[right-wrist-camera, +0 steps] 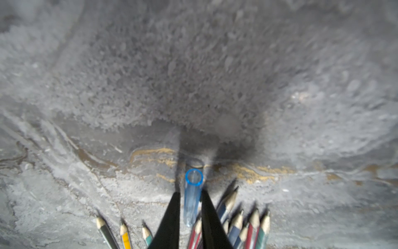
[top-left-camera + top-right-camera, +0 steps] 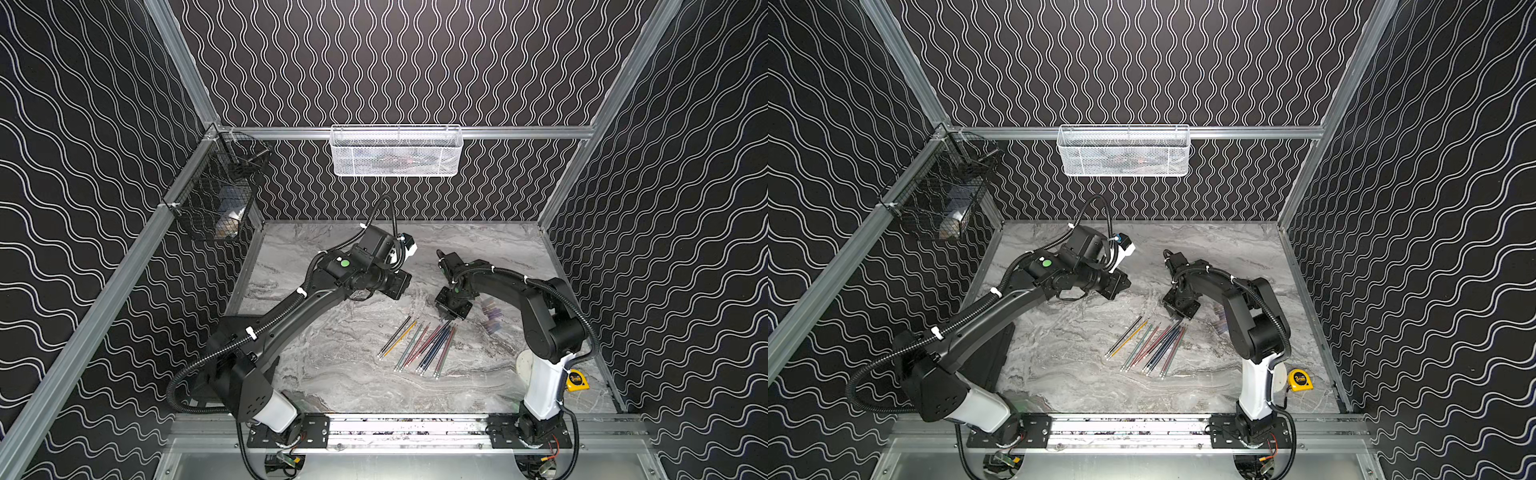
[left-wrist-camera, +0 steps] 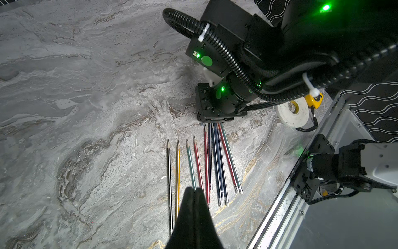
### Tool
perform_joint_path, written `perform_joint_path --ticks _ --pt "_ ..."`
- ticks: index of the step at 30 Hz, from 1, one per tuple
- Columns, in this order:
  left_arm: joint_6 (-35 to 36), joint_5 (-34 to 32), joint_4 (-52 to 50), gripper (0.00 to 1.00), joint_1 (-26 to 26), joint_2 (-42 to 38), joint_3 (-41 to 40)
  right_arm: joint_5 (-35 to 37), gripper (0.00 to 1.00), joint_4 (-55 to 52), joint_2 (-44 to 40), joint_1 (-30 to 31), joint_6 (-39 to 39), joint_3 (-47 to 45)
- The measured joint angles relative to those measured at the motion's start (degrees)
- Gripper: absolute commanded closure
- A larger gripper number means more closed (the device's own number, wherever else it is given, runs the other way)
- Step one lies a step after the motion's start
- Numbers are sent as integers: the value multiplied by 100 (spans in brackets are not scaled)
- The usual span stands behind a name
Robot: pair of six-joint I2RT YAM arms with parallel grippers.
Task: Remove the protective cover of the pencils
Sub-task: Adjust the protective sleeve at the center of the board.
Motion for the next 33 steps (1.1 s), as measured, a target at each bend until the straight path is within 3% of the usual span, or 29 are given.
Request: perform_joint_path --ticks 2,10,23,33 --pt "0 13 0 100 7 -7 -2 44 90 -24 44 0 -4 70" --pt "0 15 2 100 35 -7 -15 -20 91 -20 168 -289 -122 203" --pt "-2 140 17 100 70 17 -44 -284 91 195 461 -1604 -286 557" --pt "-2 190 46 100 81 61 -48 -297 91 323 531 -2229 -415 667"
